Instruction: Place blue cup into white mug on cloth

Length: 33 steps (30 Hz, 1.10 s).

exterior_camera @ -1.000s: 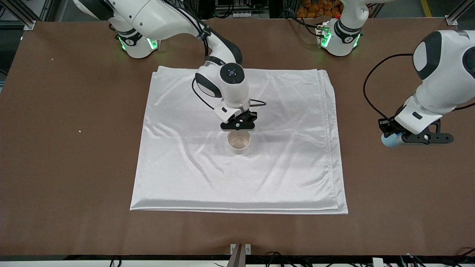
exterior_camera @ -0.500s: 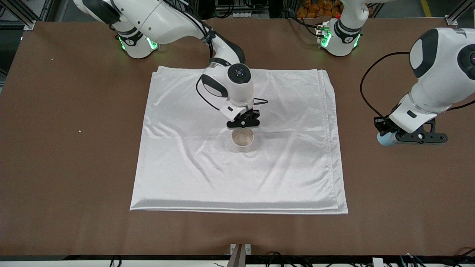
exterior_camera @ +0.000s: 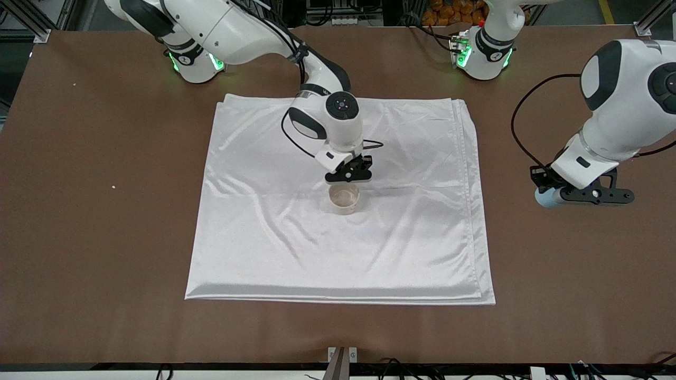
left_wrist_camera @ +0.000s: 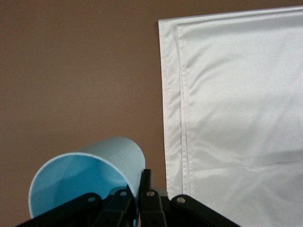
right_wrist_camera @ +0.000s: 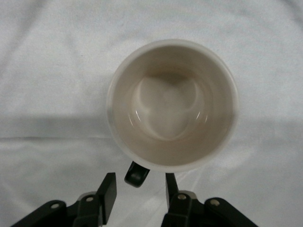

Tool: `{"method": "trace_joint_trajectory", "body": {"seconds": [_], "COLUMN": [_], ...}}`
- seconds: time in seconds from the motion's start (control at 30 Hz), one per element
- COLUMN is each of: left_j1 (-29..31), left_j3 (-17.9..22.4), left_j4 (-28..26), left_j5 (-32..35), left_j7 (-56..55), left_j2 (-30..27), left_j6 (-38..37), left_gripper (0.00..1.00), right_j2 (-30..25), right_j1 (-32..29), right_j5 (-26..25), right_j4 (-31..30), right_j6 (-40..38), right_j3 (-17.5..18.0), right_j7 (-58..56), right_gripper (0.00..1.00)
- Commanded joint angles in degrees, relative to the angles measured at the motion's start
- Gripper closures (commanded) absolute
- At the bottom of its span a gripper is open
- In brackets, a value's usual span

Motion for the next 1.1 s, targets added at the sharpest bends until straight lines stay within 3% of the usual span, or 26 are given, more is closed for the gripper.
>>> {"method": "trace_joint_trajectory", "body": {"seconds": [0.0,0.2,0.43,0.63,0.77,0.9,1.07], "left_j1": [0.1,0.02,-0.25,-1.48,-4.54,-8.67,-14.56], "left_j3": [-1.54,-3.65,-6.29,-9.36,-10.16,-10.16,-10.07], "left_j4": [1.09,1.27,1.18,1.35,2.23,4.42,8.73], "left_j5": [1.46,1.46,1.46,2.16,3.57,3.57,3.57], "left_j7": [-0.7,-1.67,-2.2,-7.98,-12.65,-16.78,-24.86], "left_j2": [0.28,0.63,0.99,2.21,3.71,6.16,11.08], "left_j6": [-1.38,-1.38,-1.38,-1.12,-0.94,-0.94,-0.94], "left_gripper": [1.0,1.0,1.0,1.0,1.0,1.0,1.0], "right_j2": [-0.47,-3.28,-10.48,-18.47,-24.19,-29.99,-35.44], "right_j1": [-0.47,-0.91,-2.58,-6.44,-9.34,-13.3,-19.19], "right_j5": [-1.59,-1.32,-0.8,4.99,8.69,8.87,8.96], "right_j4": [1.11,1.11,0.93,-0.03,-2.75,-7.32,-11.19], "right_j6": [-1.08,-4.14,-10.56,-17.33,-19.71,-19.8,-22.07], "right_j3": [0.65,0.56,0.74,0.92,0.83,0.83,1.0], "right_j7": [0.74,0.65,0.3,0.04,0.03,-1.8,-16.54], "right_gripper": [0.0,0.0,0.0,0.0,0.0,0.0,0.0]}}
